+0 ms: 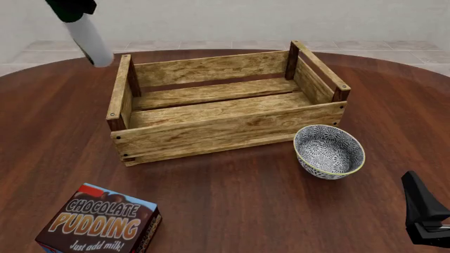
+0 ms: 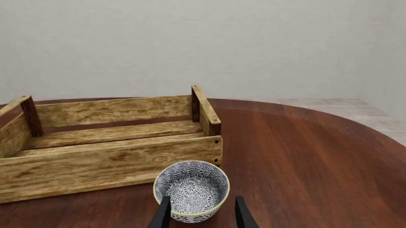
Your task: Pick up the salad dressing and put it in the tray.
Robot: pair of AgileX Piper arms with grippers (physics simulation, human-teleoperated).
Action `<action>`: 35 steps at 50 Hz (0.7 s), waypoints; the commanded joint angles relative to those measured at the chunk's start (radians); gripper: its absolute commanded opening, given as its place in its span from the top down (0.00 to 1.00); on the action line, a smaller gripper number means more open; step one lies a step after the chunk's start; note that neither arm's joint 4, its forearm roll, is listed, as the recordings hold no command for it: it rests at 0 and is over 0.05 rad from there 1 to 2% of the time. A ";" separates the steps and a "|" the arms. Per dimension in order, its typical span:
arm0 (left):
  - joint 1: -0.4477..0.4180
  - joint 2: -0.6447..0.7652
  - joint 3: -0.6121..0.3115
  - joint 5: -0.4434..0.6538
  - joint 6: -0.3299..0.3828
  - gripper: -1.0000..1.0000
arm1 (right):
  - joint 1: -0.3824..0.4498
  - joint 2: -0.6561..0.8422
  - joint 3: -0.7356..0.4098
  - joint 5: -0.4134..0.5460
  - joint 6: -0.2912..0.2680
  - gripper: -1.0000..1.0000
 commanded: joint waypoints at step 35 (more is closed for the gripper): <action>-0.240 0.591 -0.676 0.141 -0.050 1.00 | 0.000 0.000 0.000 0.000 0.000 0.00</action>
